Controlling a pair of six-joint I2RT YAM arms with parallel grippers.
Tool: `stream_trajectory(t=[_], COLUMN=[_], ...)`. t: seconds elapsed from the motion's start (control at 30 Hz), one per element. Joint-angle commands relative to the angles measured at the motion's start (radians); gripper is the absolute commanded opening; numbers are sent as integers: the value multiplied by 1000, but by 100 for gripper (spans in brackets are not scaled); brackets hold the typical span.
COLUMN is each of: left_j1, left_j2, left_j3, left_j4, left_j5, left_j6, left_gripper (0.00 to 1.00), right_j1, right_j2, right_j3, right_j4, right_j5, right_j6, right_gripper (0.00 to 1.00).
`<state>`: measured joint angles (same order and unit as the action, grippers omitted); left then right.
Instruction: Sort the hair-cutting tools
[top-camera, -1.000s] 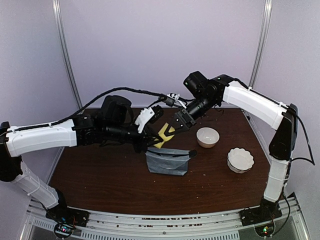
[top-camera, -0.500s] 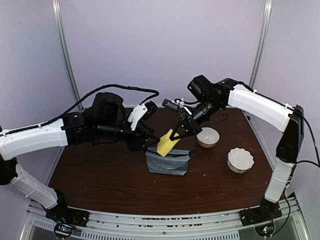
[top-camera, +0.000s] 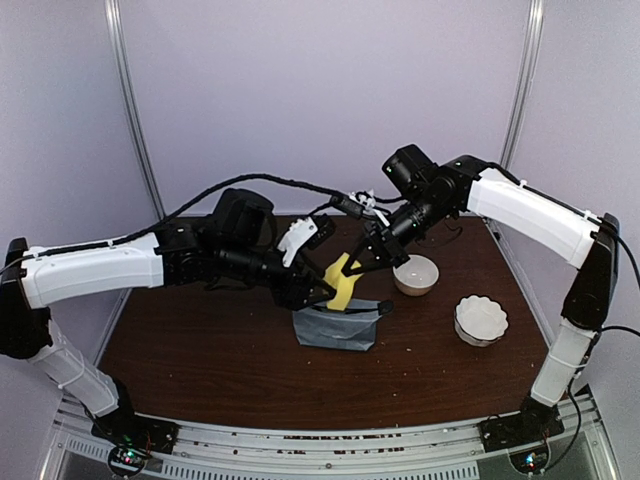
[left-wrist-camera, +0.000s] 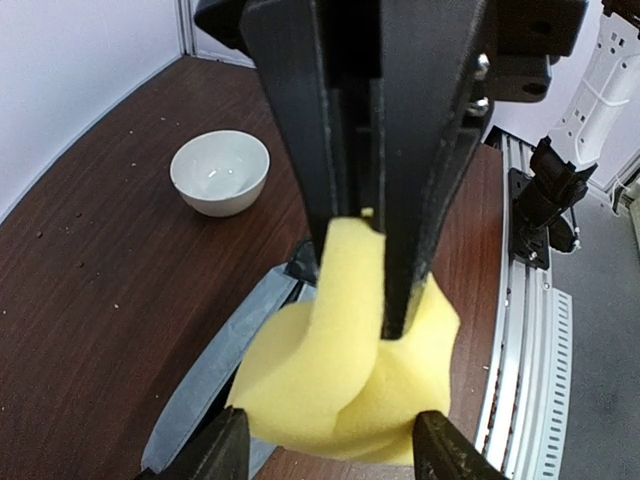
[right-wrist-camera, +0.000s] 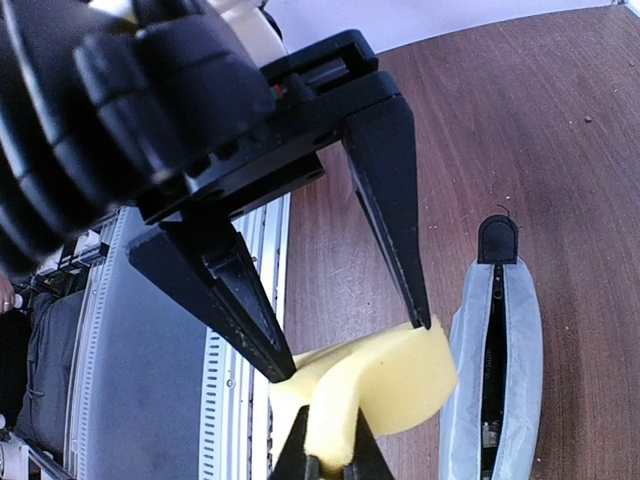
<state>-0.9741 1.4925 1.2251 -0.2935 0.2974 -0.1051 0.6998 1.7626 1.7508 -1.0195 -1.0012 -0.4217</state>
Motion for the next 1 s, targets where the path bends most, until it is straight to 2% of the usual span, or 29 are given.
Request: stream_trajectory(t=[0.0,0.1,0.17,0.23,0.4,0.6,0.8,0.87,0.97], left_j1=[2,2,2,3,2,2,2,2,2], left_j2=[-18,-90,-121,-86,21,61,58,59,66], left_j3=[71,29,-13,14,106,124,103,95,88], left_j4=[-29,-36,-2,-37,-54,-45,-8,13,45], left_j5=[44,94,47,3,70,46,52,71,90], left_j6=[66,152,178,213,205,192,179,170,154], left_gripper=[59,63,70,70,72,63,45,45,54], right_j1=[3,1,3,3,3,3,3,3,2], right_j2=[-19,-18,-17,-16,-13,-27,-21,-16,-19], right_j3=[-1,-2,-3,2,6,-12,-16,-20,-34], right_j4=[24,22,29,29,37,46,68,85,123], right_j5=[11,3,-18,-33,-34,-43,-46,-34,-35], right_j6=[-24,-24,-13,-7,8,11,41,64,96], right_gripper=[0,0,0,0,0,0,0,0,0])
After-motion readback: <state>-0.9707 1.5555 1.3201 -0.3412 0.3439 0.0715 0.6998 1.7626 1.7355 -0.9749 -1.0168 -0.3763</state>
